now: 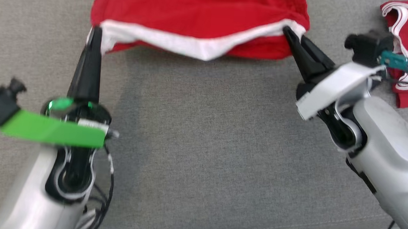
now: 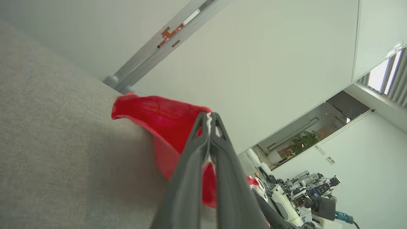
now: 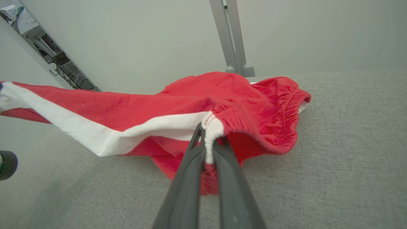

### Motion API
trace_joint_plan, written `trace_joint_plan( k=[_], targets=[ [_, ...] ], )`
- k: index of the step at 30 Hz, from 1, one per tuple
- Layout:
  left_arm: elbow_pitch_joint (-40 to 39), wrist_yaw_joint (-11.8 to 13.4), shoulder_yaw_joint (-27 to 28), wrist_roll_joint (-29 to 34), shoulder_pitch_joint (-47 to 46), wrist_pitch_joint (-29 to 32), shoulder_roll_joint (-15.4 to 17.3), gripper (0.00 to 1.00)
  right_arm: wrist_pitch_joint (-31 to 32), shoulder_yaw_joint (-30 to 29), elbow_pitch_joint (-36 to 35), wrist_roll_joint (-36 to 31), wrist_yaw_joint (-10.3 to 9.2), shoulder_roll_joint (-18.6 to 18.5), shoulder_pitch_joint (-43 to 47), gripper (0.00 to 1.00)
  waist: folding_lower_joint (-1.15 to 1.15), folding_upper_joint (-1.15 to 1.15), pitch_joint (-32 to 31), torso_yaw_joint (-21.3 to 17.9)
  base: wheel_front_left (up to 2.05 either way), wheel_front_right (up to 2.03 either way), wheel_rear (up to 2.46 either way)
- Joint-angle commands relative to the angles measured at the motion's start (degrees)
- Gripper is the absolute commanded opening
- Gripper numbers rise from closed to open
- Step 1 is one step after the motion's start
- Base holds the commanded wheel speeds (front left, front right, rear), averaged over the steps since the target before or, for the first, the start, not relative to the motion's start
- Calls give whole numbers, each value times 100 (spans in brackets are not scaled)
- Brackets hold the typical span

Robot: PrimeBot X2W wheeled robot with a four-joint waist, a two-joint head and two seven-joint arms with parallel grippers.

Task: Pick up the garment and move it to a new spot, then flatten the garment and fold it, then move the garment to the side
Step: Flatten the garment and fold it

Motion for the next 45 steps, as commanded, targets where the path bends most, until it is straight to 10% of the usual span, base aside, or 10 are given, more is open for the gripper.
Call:
trace_joint_plan(
  k=[1,10,27,35,45],
  targets=[
    [-104,-25,104,-60,323,3,-8,0,-27,-27,-85,38,3,-81,196,0,0,0,-360,138,0,0,0],
    [-430,-24,22,-378,2087,2,-213,0,374,-509,-256,106,1,-355,1550,0,0,0,-1098,483,0,0,0],
    [-1116,-24,-1172,-1236,3144,735,873,0,2749,-1894,-2171,-78,3,-421,4160,0,0,0,-1361,629,0,0,0],
    [-438,59,-940,-607,1892,492,655,0,2570,-2538,-3082,109,3,275,4008,0,0,0,-1054,406,0,0,0],
    [1369,371,-857,285,-523,295,-86,0,1844,-2597,-2456,242,3,643,2717,0,0,0,-371,87,0,0,0]
  ],
)
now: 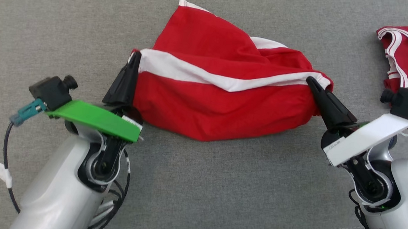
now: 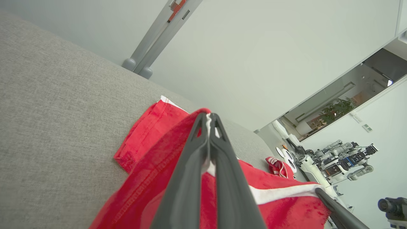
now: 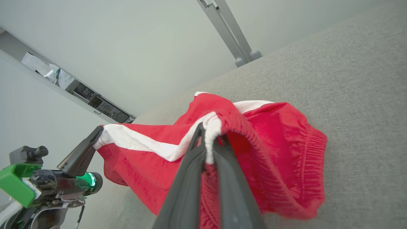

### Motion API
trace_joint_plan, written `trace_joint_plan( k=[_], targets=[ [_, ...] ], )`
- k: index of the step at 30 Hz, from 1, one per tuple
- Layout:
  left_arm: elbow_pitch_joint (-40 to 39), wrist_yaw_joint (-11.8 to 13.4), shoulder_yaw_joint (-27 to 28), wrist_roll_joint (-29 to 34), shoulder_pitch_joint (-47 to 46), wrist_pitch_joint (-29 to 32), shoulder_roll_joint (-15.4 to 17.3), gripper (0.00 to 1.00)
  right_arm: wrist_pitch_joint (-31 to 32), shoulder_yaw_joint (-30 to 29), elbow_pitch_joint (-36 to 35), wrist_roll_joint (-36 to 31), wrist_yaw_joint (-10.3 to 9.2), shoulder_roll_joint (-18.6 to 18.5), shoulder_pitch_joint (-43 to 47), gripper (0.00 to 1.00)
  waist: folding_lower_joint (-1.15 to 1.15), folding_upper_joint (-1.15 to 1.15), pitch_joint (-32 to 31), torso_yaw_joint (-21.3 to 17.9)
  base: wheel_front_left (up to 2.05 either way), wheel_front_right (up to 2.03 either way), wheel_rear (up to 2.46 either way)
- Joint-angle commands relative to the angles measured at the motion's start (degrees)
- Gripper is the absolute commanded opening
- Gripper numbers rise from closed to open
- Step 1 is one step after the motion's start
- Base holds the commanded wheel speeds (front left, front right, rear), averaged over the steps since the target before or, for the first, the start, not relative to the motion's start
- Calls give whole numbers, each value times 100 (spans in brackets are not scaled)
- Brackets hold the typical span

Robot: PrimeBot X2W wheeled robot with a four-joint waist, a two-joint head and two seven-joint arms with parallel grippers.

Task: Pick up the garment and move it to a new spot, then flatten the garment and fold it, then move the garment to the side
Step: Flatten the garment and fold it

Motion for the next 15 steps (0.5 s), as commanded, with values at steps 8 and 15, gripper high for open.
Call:
trace_joint_plan(
  k=[8,15],
  targets=[
    [1099,-101,50,523,-1388,-170,-274,0,-830,103,646,-81,3,328,-886,0,0,0,783,-433,0,0,0],
    [1726,-183,75,691,-2208,-219,-375,0,-1484,225,963,88,3,552,-1298,0,0,0,1173,-638,0,0,0]
  ],
)
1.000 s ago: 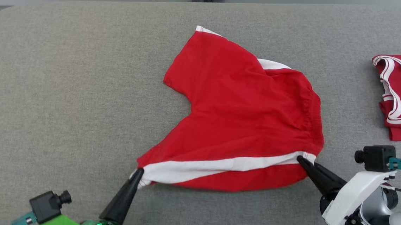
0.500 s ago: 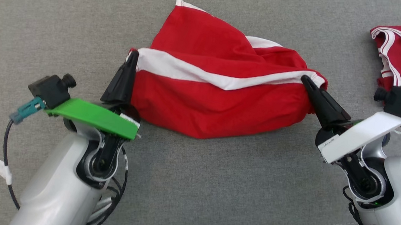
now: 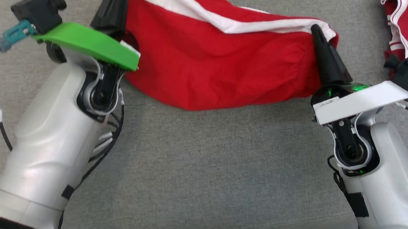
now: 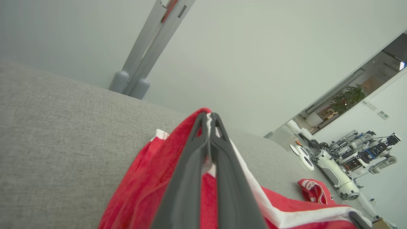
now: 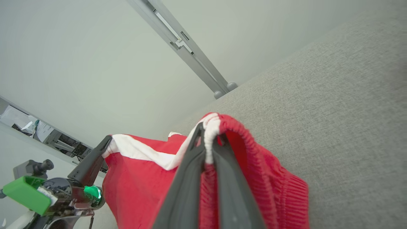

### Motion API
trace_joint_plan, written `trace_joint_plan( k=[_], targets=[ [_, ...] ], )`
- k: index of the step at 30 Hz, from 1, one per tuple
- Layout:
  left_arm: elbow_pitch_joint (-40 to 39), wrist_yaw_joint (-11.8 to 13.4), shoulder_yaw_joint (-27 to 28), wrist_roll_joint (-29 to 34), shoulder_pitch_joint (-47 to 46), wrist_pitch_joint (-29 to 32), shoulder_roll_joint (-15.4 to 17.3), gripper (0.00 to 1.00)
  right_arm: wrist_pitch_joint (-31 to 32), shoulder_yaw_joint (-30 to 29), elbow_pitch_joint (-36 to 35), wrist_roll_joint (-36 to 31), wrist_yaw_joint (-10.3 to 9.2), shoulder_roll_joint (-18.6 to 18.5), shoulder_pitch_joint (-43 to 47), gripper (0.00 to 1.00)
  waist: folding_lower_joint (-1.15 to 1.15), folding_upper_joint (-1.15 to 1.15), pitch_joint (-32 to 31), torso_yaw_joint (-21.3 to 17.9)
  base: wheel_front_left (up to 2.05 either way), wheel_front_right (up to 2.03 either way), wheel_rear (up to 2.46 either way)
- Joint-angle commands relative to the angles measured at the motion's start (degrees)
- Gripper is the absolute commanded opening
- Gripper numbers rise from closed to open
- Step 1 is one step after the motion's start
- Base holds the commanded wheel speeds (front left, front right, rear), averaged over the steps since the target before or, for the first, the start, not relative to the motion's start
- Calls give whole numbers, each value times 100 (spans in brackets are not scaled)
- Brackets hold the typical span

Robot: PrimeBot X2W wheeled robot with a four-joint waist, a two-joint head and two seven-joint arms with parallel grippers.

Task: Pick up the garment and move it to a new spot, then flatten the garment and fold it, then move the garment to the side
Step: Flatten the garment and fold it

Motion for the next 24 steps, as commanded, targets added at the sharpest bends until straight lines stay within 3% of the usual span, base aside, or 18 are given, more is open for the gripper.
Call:
trace_joint_plan(
  k=[1,12,13,14,15,16,24],
  targets=[
    [114,-33,29,54,-206,-32,-8,0,-146,24,42,34,3,3,-115,0,0,0,283,-216,0,0,0],
    [1051,-9,33,364,-962,-94,-148,0,-751,334,507,252,3,40,-480,0,0,0,529,-466,0,0,0],
    [1154,2,44,391,-1007,-100,-156,0,-750,365,570,271,3,39,-507,34,0,0,536,-484,0,0,0],
    [1223,15,51,412,-1041,-106,-171,0,-744,394,625,287,3,41,-527,100,0,0,541,-495,0,0,0],
    [1309,46,61,446,-1080,-114,-184,58,-767,414,681,292,3,44,-563,100,0,0,542,-507,0,0,0],
    [1390,46,55,490,-1118,-119,-195,100,-781,434,731,305,3,44,-588,100,0,0,538,-513,0,0,0],
    [1715,-23,139,766,-1001,-139,-260,100,-598,573,922,66,3,-171,-277,100,0,0,238,-438,0,0,0]
  ],
)
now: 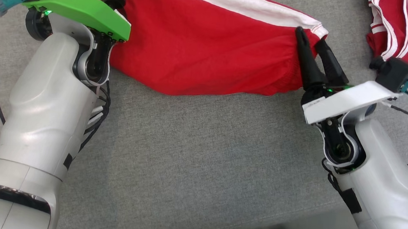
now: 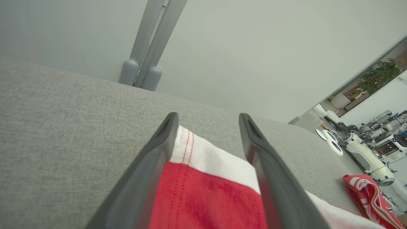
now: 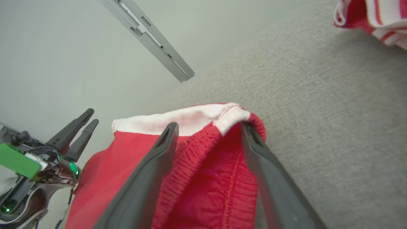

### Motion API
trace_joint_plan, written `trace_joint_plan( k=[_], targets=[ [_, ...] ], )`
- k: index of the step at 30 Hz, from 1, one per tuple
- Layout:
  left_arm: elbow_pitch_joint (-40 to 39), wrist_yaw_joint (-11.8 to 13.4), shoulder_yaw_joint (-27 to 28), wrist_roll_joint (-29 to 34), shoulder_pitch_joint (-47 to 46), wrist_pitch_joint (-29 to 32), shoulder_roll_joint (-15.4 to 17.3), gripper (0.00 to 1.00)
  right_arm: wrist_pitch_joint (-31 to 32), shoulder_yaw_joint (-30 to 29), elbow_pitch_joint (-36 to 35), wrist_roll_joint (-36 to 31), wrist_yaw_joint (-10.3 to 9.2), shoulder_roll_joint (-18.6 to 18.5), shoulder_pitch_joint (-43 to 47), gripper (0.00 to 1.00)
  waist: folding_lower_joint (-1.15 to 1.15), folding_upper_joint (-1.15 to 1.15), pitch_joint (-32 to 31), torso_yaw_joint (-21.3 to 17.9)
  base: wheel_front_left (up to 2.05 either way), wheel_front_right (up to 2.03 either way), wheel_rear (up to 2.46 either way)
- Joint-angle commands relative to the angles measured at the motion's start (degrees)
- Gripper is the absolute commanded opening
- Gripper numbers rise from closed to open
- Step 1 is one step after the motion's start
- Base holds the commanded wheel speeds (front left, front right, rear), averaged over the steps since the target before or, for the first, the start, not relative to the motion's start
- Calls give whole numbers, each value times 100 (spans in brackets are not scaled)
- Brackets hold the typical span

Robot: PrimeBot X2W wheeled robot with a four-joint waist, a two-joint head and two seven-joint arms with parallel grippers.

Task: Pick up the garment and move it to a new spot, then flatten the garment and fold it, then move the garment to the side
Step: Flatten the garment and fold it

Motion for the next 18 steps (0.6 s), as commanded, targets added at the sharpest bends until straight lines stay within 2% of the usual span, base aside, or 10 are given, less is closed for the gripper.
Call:
trace_joint_plan(
  k=[1,7,14,18],
  targets=[
    [10,-20,83,107,117,-24,25,100,61,-5,19,-92,3,-53,194,100,0,0,-169,60,0,0,0],
    [-101,158,231,770,590,-21,132,100,320,-147,-208,-530,3,-95,811,100,0,0,-535,133,0,0,0],
    [65,437,-195,1760,1091,-22,327,100,229,-519,-869,-1461,3,106,1510,100,0,0,-844,121,0,0,0],
    [424,557,-489,2085,1051,67,460,100,355,-597,-1182,-1807,3,369,1815,100,0,0,-850,36,0,0,0]
  ],
)
